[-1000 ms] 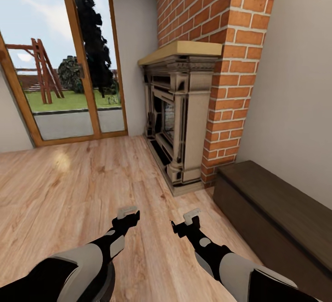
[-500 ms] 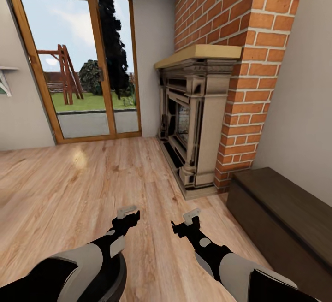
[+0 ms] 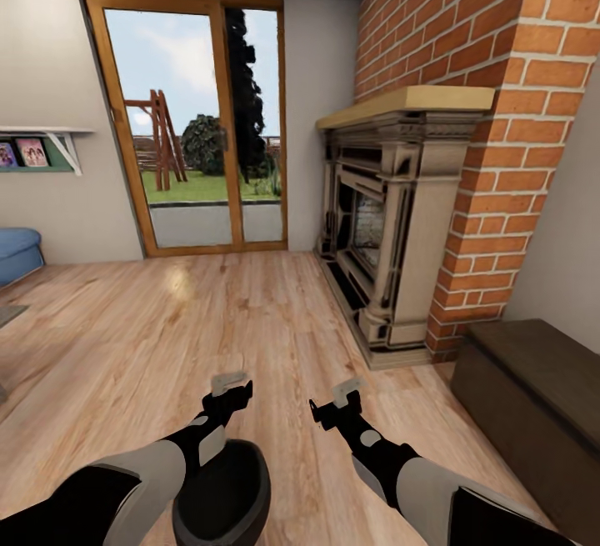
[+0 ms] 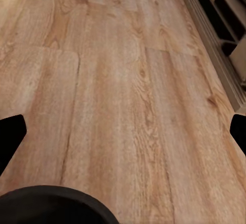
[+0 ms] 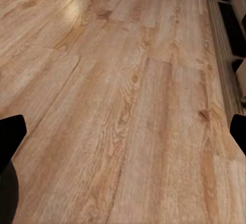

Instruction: Place each of the two pumpkins and all three candles from the living room inside a cabinet in the living room (use any cabinet), then make sure every cabinet is closed, and position the cauldron so it is next to a table in the living room.

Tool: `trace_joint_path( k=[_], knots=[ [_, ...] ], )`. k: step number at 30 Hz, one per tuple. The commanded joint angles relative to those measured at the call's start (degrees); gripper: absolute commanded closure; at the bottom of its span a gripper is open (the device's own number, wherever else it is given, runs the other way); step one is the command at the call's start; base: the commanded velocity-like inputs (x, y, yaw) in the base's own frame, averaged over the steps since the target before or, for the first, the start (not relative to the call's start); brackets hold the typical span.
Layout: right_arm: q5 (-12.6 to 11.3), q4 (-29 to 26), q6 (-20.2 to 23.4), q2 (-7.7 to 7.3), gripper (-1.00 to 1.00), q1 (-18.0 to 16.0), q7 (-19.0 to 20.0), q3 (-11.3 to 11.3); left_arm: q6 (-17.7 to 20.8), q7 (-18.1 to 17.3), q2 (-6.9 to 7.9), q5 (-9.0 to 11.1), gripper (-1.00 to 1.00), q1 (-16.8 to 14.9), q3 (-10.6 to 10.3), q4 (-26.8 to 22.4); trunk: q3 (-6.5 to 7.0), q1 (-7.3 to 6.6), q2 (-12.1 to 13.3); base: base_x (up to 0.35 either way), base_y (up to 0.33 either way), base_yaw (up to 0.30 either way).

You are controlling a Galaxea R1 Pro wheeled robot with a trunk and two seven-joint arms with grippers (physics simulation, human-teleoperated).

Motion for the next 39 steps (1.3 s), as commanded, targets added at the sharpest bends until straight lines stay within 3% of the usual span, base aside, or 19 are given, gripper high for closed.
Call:
trace_joint_path(
  k=[1, 8, 15, 20, 23, 25, 39],
  knots=[
    [-0.3, 0.0, -0.1, 0.01, -1.0, 0.0, -0.2, 0.5, -0.3, 0.0, -0.04, 0.3, -1.0, -0.1, -0.5, 0.2, 0.0, -0.01, 0.0, 0.0, 0.291, 0.221],
    [-0.3, 0.0, -0.1, 0.01, -1.0, 0.0, -0.2, 0.5, -0.4, 0.0, -0.04, 0.3, -1.0, -0.1, -0.5, 0.2, 0.38, -0.01, 0.0, 0.009, 0.25, 0.228],
    [-0.3, 0.0, -0.1, 0.01, -1.0, 0.0, -0.2, 0.4, -0.3, 0.0, -0.04, 0.3, -1.0, -0.1, -0.6, 0.2, 0.44, -0.01, 0.0, 0.003, -0.045, 0.236],
    [-0.3, 0.0, 0.4, 0.01, -1.0, 0.0, -0.3, 0.4, -0.3, -0.1, -0.04, 0.3, -1.0, -0.1, -0.6, 0.2, 0.44, -0.01, 0.0, 0.0, -0.122, 0.029],
    [-0.4, 0.0, 4.8, 0.0, -1.0, 0.0, -0.4, 0.4, -0.3, -0.1, -0.04, 0.3, -1.0, -0.1, -0.5, 0.2, 0.44, -0.01, 0.0, 0.0, -0.023, 0.002],
    [-0.4, 0.0, 5.4, -0.04, -1.0, 0.0, -0.4, 0.4, -0.3, -0.2, -0.04, 0.3, -1.0, -0.1, -0.5, 0.2, 0.44, -0.01, 0.0, 0.0, -0.005, 0.001],
    [-0.6, 0.0, 6.1, -0.06, -1.0, 0.0, -0.5, 0.0, -0.3, -0.7, -0.04, 0.3, -1.0, -0.1, -0.6, 0.2, 0.44, -0.01, 0.0, 0.0, 0.0, 0.0]
  ],
)
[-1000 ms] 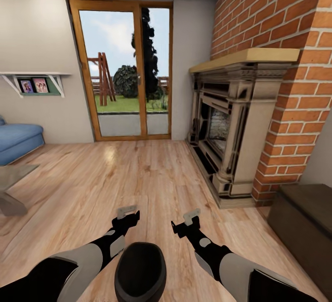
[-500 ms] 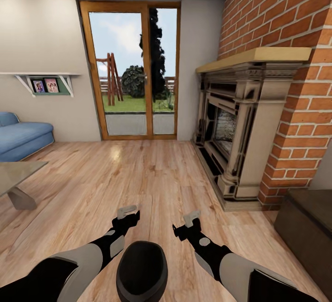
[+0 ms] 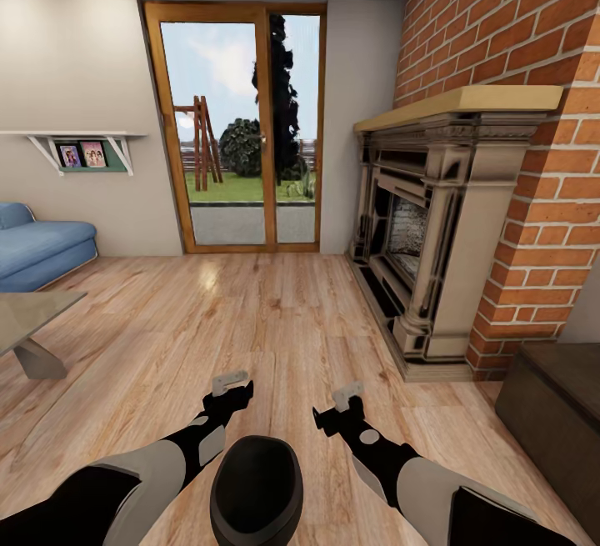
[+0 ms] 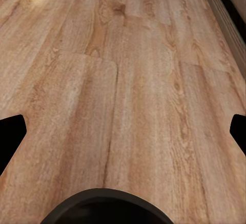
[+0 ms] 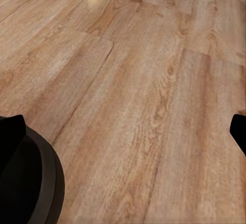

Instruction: Place each of the two pumpkins and all three candles from the living room inside a cabinet in the living room (use any cabinet), then make sure every cabinet is closed, and position the cauldron so it is next to a table in the living room.

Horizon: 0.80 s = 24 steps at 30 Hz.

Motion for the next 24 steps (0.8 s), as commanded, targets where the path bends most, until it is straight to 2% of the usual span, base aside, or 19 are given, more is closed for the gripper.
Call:
trace_joint_path(
  k=[1, 2, 4, 5, 10, 17, 24],
  knots=[
    [-0.4, 0.0, 1.2, 0.06, -1.0, -0.1, -0.4, 0.4, 0.4, -0.3, 0.18, 0.5, -1.0, -0.1, -0.4, 0.0, -0.06, -0.01, 0.0, 0.0, 0.0, 0.0],
    [-0.5, 0.0, 2.4, 0.03, -1.0, -0.1, -0.4, 0.3, 1.4, -0.2, 0.22, 0.5, -1.0, -0.1, -0.4, -0.1, -0.06, -0.01, 0.0, 0.0, 0.0, 0.0],
    [-0.6, -0.1, 9.3, 0.0, -1.0, -0.2, 0.0, 0.3, 8.1, -0.1, 0.35, 0.5, -1.0, -0.1, -0.5, -1.0, -0.06, -0.01, 0.0, 0.0, 0.0, 0.0],
    [-0.6, -0.1, 11.2, 0.03, -1.0, -0.2, 0.0, 0.2, 9.8, -0.1, 0.37, 0.5, -1.0, -0.1, -0.5, -1.6, -0.06, -0.01, 0.0, 0.0, 0.0, 0.0],
    [-0.7, -0.2, 16.3, 0.08, -1.0, -0.2, 0.0, 0.2, 14.2, -0.1, 0.52, 0.4, -1.0, -0.1, -0.5, -4.1, -0.06, -0.01, 0.0, 0.0, 0.0, 0.0],
    [-0.7, -0.3, 18.0, 0.06, -1.0, -0.2, 0.2, 0.2, 15.7, -0.3, 1.09, 0.3, -1.0, -0.1, -0.6, -4.6, -0.06, -0.01, 0.0, 0.0, 0.021, 0.0],
    [-0.8, -0.4, 18.1, 0.0, -1.0, -0.2, 0.2, 0.2, 15.8, -0.2, 1.14, 0.1, -1.0, -0.1, -0.8, -4.6, -0.06, -0.01, 0.0, 0.0, 0.28, 0.0]
  ],
)
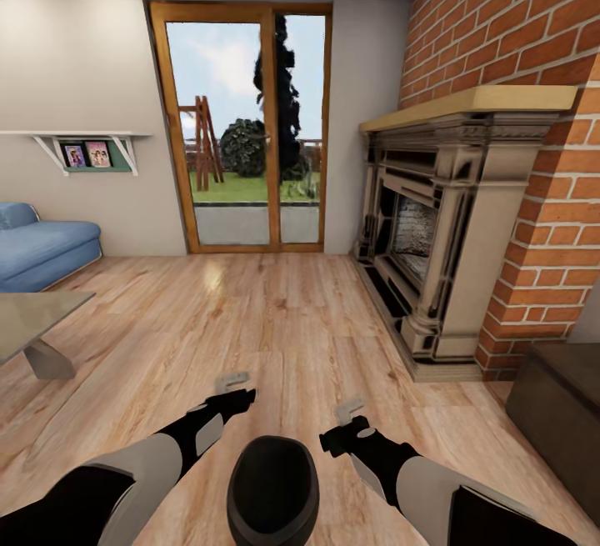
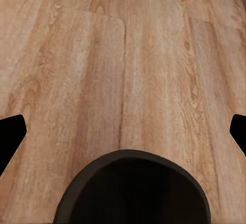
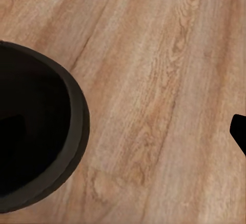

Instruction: Place each of the two pumpkins and all three candles from the living room inside a cabinet in the living room (use any cabinet), then make sure every cabinet is closed, and position the cauldron so it is next to a table in the living room.

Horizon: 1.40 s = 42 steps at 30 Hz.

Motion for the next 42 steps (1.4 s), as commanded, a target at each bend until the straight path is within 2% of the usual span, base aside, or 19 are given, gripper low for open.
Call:
trace_joint_path(
  k=[1, 9, 11, 15, 16, 19, 22, 25, 27, 30, 31, 32, 35, 37, 42],
  knots=[
    [-0.4, -0.1, 0.2, 0.0, -1.0, 0.0, -0.2, 0.5, -0.1, 0.0, -0.01, 0.5, -1.0, 0.0, -0.6, 0.1, -0.06, -0.01, 0.0, 0.0, 0.329, 0.0],
    [-1.0, -0.1, 0.3, 0.0, -1.0, 0.0, -0.1, 0.4, 3.9, 0.3, -0.03, 0.1, -1.0, 0.0, -1.0, 0.2, -0.06, -0.01, 0.0, 0.0, 0.313, 0.0],
    [-3.5, -0.1, 0.3, -0.02, -1.0, 0.0, -0.3, 0.4, 5.6, 0.6, -0.08, -1.6, -1.0, 0.0, -1.3, 0.4, -0.06, -0.01, 0.0, 0.0, 0.105, 0.0],
    [-11.7, 0.0, 1.0, -0.15, -1.0, -0.1, -0.4, 0.4, 10.1, 1.4, -0.31, -7.2, -1.0, 0.0, -1.6, 0.6, -0.06, -0.01, 0.0, 0.0, 0.03, 0.0],
    [-13.0, 0.0, 1.8, -0.16, -1.0, -0.1, -0.4, 0.5, 11.6, 1.6, -0.38, -8.0, -1.0, 0.0, -1.6, 0.6, -0.06, -0.01, 0.0, 0.0, 0.009, 0.0],
    [-14.6, 0.0, 4.8, -0.17, -1.0, -0.2, -0.4, 0.5, 14.9, 1.7, -0.91, -8.9, -1.0, 0.0, -1.6, 0.7, -0.06, -0.01, 0.0, 0.0, 0.005, 0.0],
    [-15.3, 0.0, 7.0, -0.2, -1.0, -0.3, -0.5, 0.4, 16.5, 1.7, -1.68, -9.3, -1.0, 0.0, -1.6, 0.7, -0.06, -0.01, 0.0, 0.0, 0.001, 0.0],
    [-15.5, 0.0, 7.6, -0.18, -1.0, -0.4, -0.4, 0.4, 17.2, 1.6, -1.81, -9.3, -1.0, 0.0, -1.6, 0.7, -0.06, -0.01, 0.0, 0.0, 0.0, 0.0],
    [-15.5, 0.0, 7.9, -0.18, -1.0, -0.4, -0.1, 0.4, 19.6, 0.8, -1.86, -9.4, -1.0, 0.0, -1.5, 0.6, -0.06, -0.01, 0.0, 0.0, 0.0, 0.0],
    [-15.4, 0.0, 10.1, -0.18, -1.0, -0.4, 0.0, 0.4, 23.6, -1.4, -1.91, -9.4, -1.0, 0.0, -1.5, 0.0, -0.06, -0.01, 0.0, 0.0, 0.0, 0.0],
    [-15.4, 0.0, 11.0, -0.18, -1.0, -0.4, 0.2, 0.4, 24.3, -2.6, -1.9, -9.4, -1.0, -0.1, -1.5, -0.3, -0.06, -0.01, 0.0, 0.0, 0.0, 0.0],
    [-15.5, -0.1, 12.2, -0.21, -1.0, -0.4, 0.8, 0.4, 25.7, -5.1, -1.88, -9.4, -1.0, -0.1, -1.5, -0.8, -0.06, -0.01, 0.0, 0.0, 0.0, 0.0],
    [-15.5, -0.1, 13.0, -0.25, -1.0, -0.4, 1.4, 0.4, 28.3, -7.8, -1.88, -9.3, -1.0, -0.1, -1.5, -1.3, -0.06, -0.01, 0.0, 0.0, 0.0, 0.0],
    [-15.5, -0.1, 14.3, -0.26, -1.0, -0.5, 1.6, 0.4, 32.0, -9.9, -1.87, -9.3, -1.0, -0.1, -1.5, -2.1, -0.06, -0.01, 0.0, 0.0, 0.0, 0.0],
    [-15.5, -0.1, 17.5, -0.27, -1.0, -0.6, 1.6, 0.4, 34.5, -10.9, -1.91, -9.3, -1.0, -0.1, -1.5, -4.6, -0.06, -0.01, 0.0, 0.0, 0.0, 0.0]
  ],
)
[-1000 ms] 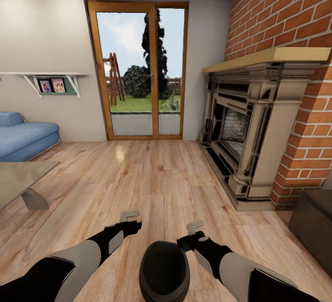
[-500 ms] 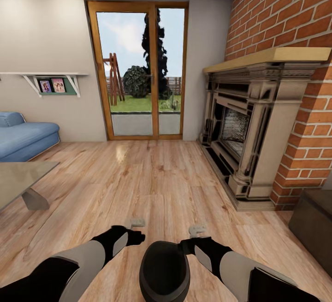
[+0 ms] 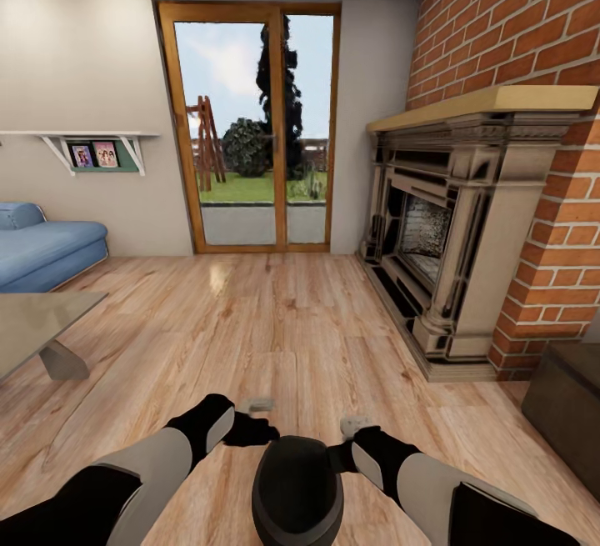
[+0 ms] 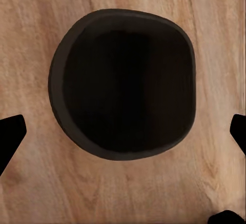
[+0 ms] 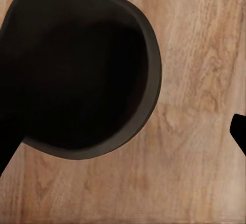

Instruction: Place each of the two pumpkins and all three candles from the living room inside a cabinet in the living room (use any cabinet), then make sure every cabinet is closed, and position the cauldron so it is next to a table in the living room.

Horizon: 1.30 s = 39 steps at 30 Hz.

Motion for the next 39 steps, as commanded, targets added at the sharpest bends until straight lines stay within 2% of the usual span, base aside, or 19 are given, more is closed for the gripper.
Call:
trace_joint_path(
  k=[1, 3, 7, 10, 13, 30, 34, 36, 39],
  knots=[
    [-0.4, 0.0, 0.5, 0.0, -1.0, -0.1, 0.0, 0.4, 0.4, -0.2, 0.0, 0.5, -1.0, 0.0, -0.5, -0.2, -0.06, -0.01, 0.0, 0.0, 0.0, 0.0],
    [-0.4, -0.1, 1.6, 0.0, -1.0, -0.1, 0.0, 0.4, 0.9, -2.3, -0.16, 0.5, -1.0, 0.0, -0.5, -0.7, -0.06, -0.01, 0.0, 0.0, 0.0, 0.0],
    [-0.4, -0.1, 1.8, 0.0, -1.0, -0.1, 0.0, 0.4, 1.5, -3.4, -0.16, 0.5, -1.0, 0.0, -0.5, -0.8, -0.07, -0.01, 0.0, 0.0, 0.0, 0.0],
    [-0.4, -0.1, 1.9, 0.0, -1.0, -0.1, 0.0, 0.4, 5.3, -3.6, -0.06, 0.6, -1.0, 0.0, -0.5, -0.9, -0.19, -0.01, 0.0, 0.0, 0.0, 0.0],
    [-0.4, 0.0, 1.9, 0.0, -1.0, -0.1, 0.0, 0.4, 7.1, -3.6, 0.03, 0.6, -1.0, 0.0, -0.4, -0.9, -0.42, -0.01, 0.0, 0.0, 0.0, 0.0],
    [-0.4, 0.0, 1.8, 0.0, -1.0, -0.1, 0.1, 0.4, 7.3, -3.5, 0.06, 0.4, -1.0, 0.0, -0.7, -0.3, -1.97, -0.01, 0.0, 0.0, 0.0, 0.0],
    [-0.4, 0.0, 1.7, 0.0, -1.0, -0.1, 0.1, 0.4, 7.1, -2.8, 0.03, 0.2, -1.0, 0.0, -0.7, -0.2, -2.34, -0.01, 0.0, 0.0, 0.0, 0.0],
    [-0.4, 0.0, 1.7, 0.0, -1.0, -0.1, 0.0, 0.5, 6.0, -1.1, -0.07, 0.0, -1.0, 0.0, -0.7, 0.0, -2.52, -0.01, 0.0, 0.0, 0.0, 0.0],
    [-0.4, 0.0, 1.6, 0.03, -1.0, -0.1, -0.1, 0.5, 5.0, 3.3, -0.21, -0.2, -1.0, 0.0, -0.6, 0.8, -2.8, -0.01, 0.0, 0.0, 0.0, 0.0]
  ],
)
